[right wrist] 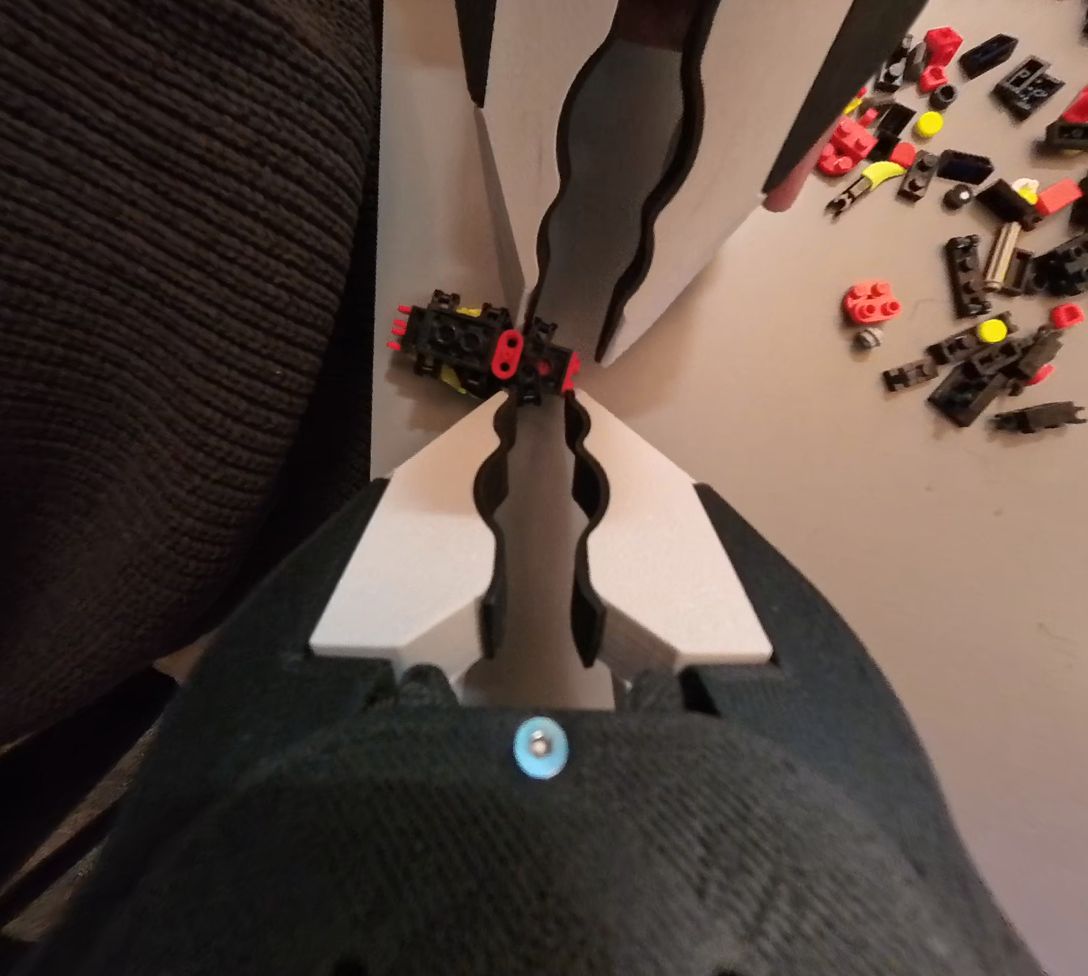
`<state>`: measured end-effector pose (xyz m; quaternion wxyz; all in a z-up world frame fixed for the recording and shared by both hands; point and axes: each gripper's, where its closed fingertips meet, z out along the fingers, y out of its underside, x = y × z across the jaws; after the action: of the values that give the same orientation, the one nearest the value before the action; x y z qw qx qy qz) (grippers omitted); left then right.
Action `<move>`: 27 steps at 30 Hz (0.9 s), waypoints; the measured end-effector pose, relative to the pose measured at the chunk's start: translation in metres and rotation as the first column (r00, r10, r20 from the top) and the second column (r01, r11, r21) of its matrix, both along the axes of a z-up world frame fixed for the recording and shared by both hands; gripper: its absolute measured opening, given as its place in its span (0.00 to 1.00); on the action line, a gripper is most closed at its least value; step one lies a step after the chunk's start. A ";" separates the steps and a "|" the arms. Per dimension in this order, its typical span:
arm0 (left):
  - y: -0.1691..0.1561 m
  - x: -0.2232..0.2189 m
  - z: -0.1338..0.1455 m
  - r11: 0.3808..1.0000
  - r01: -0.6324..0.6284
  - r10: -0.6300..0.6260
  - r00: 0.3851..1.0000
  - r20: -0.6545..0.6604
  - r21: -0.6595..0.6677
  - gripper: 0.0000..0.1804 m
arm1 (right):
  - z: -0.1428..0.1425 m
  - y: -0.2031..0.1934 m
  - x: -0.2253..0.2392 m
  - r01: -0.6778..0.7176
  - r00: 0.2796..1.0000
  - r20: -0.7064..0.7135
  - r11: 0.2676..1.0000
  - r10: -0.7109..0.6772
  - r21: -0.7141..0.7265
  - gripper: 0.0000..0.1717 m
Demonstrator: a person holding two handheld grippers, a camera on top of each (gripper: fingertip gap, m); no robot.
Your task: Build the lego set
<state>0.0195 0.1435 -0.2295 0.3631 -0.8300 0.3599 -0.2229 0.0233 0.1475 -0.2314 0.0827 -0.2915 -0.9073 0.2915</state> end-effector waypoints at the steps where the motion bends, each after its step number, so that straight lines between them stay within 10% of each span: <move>1: 0.000 0.000 0.000 1.000 0.006 -0.006 1.000 -0.002 0.004 0.11 | 0.000 0.000 0.000 -0.003 1.000 -0.001 1.000 0.003 -0.001 0.08; 27: -0.005 0.001 0.000 0.999 0.041 -0.040 0.998 -0.050 0.015 0.07 | 0.000 -0.002 -0.002 -0.018 1.000 -0.021 1.000 0.018 0.004 0.08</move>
<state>0.0200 0.1387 -0.2292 0.3560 -0.8250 0.3872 -0.2066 0.0214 0.1452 -0.2317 0.0904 -0.2801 -0.9095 0.2934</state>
